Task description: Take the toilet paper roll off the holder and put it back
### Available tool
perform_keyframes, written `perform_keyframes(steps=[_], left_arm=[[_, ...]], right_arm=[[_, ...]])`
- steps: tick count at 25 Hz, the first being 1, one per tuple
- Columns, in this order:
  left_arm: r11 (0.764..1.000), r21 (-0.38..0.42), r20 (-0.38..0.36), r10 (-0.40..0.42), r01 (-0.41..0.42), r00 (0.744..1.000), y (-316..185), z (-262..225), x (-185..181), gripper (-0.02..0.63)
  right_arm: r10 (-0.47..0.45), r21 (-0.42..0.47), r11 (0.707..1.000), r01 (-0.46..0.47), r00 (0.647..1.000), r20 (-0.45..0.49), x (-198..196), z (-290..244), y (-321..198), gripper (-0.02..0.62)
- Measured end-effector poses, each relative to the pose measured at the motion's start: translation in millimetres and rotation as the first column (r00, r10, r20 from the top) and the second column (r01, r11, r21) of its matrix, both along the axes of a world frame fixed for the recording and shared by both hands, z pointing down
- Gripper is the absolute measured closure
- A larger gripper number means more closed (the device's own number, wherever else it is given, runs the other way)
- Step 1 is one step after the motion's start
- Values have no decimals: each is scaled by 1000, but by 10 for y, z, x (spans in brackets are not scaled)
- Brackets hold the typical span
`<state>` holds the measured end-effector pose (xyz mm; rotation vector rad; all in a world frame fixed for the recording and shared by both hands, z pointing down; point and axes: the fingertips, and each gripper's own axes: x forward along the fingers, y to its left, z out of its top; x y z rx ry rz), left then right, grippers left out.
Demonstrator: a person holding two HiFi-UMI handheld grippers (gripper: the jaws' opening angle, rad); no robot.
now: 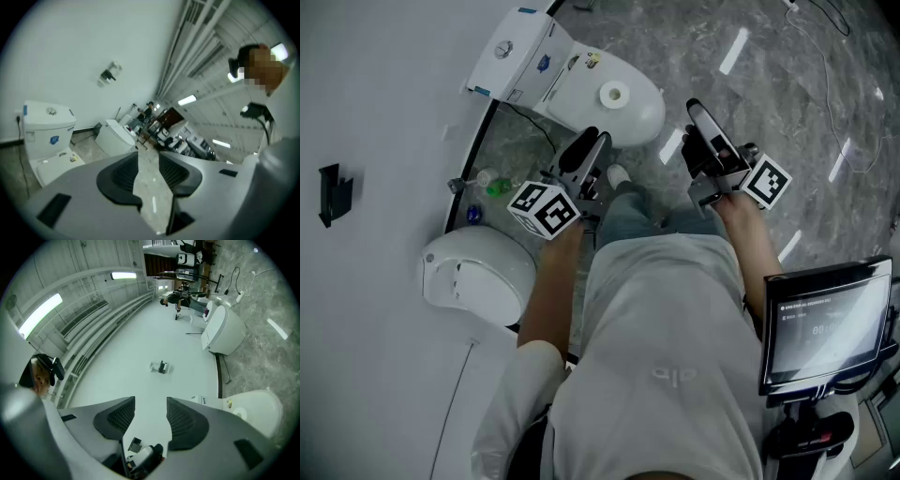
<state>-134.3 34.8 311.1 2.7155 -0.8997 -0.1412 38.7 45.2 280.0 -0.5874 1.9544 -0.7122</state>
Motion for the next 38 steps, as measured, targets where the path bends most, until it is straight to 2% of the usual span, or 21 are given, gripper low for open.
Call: perform_keyframes(steps=[1,2,3,4,5,6,8,10,12,14,16,20,23,26,30,32,36,38], left_arm=[[1000,24,108,6,-8,994,-77,127,81,475],[999,47,217,5,-15,976,-169,260,150,463],[997,71,326,-6,-18,945,-291,403,197,451],[995,97,434,-29,-15,900,-457,560,214,446],[992,122,539,-58,-11,841,-673,734,201,446],[990,140,633,-82,-10,770,-933,925,165,446],[992,127,773,-92,-12,627,-1492,1341,75,446],[995,98,852,-79,-9,518,-1943,1714,29,440],[996,94,900,-81,-10,428,-2258,2017,30,432],[996,84,932,-72,-19,355,-2489,2297,62,430],[998,55,951,-47,-18,306,-2697,2570,83,428],[999,19,972,-25,29,235,-3204,2936,-79,420],[1000,-5,979,-1,29,204,-3347,3050,-120,420],[998,-55,979,51,16,200,-3334,3075,-65,420],[997,-77,982,73,13,176,-3274,3053,11,420],[995,-96,981,90,29,173,-3250,3035,10,420],[990,-128,977,116,54,179,-3193,3037,-22,420],[989,-140,973,127,56,195,-3160,3089,-23,420]], right_arm=[[3,8,1000,-3,1000,-9,-8,-29,-2,391],[5,15,1000,-5,1000,-19,-17,-55,-15,391],[8,20,1000,-7,999,-31,-30,-76,-49,391],[11,20,1000,-10,999,-44,-47,-86,-119,391],[13,12,1000,-12,998,-57,-69,-81,-241,391],[13,-4,1000,-13,998,-67,-93,-62,-418,391],[1,-47,999,-5,997,-71,-140,1,-842,391],[-27,-83,996,21,997,-73,-194,96,-1160,391],[-54,-114,993,43,994,-97,-252,242,-1335,391],[-71,-143,988,53,990,-123,-283,400,-1458,391],[-79,-171,984,57,989,-127,-292,513,-1599,391],[-91,-223,973,60,987,-130,-398,642,-2022,391],[-90,-247,968,51,985,-147,-418,705,-2129,391],[-85,-270,962,42,985,-149,-418,757,-2165,391],[-78,-266,963,37,986,-144,-409,754,-2175,391],[-76,-276,961,33,986,-146,-401,773,-2183,391],[-85,-268,963,38,983,-164,-460,750,-2200,391],[-88,-264,964,40,981,-174,-490,739,-2199,391]])
